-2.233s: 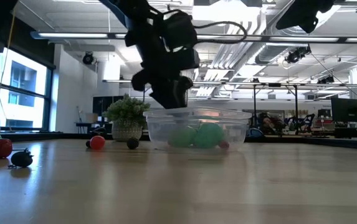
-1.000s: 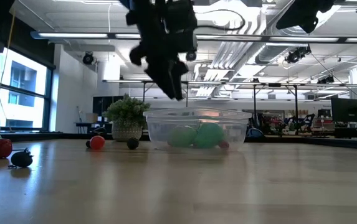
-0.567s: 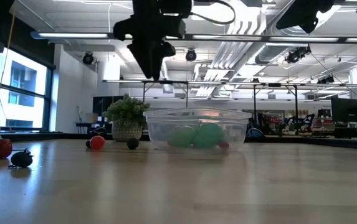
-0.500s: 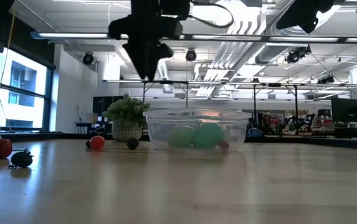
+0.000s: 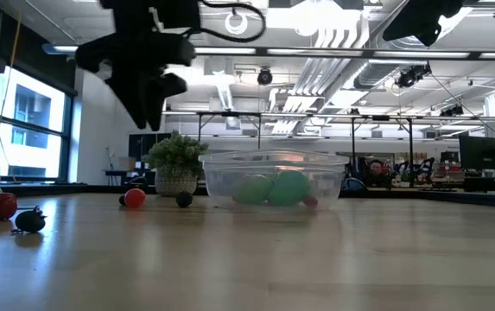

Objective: Pick and placing Produce into tupperware
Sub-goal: Put the blueberry into the transparent bin, then put the red cherry into the transparent bin

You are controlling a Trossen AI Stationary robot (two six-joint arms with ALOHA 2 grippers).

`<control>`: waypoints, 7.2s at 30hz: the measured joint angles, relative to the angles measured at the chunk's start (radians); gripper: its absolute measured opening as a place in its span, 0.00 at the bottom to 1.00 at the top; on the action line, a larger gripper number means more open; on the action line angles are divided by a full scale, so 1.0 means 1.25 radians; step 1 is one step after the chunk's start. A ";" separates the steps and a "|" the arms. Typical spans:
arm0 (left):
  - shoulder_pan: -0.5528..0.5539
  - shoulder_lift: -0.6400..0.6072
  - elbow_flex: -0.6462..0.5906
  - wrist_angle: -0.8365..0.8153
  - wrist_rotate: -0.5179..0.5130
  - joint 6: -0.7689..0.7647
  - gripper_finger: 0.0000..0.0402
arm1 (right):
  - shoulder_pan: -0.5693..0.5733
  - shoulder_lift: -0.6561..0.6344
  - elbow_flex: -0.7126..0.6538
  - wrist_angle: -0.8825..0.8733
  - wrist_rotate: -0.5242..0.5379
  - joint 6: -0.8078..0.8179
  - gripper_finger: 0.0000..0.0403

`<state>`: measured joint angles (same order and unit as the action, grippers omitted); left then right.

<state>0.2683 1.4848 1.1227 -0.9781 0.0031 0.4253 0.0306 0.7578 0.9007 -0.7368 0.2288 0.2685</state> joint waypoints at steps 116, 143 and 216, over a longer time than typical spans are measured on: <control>0.000 -0.043 -0.472 0.586 0.072 -0.116 0.15 | 0.000 0.000 0.000 0.000 0.000 0.000 0.06; 0.000 -0.032 -0.089 0.573 0.089 -0.008 0.15 | 0.000 0.000 0.000 0.000 0.000 0.000 0.06; 0.010 0.077 0.248 -0.018 0.006 0.015 0.32 | 0.000 0.000 0.000 0.000 0.000 0.000 0.06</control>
<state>0.2810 1.5809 1.4328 -1.0012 0.0104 0.4435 0.0303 0.7578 0.9009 -0.7372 0.2291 0.2687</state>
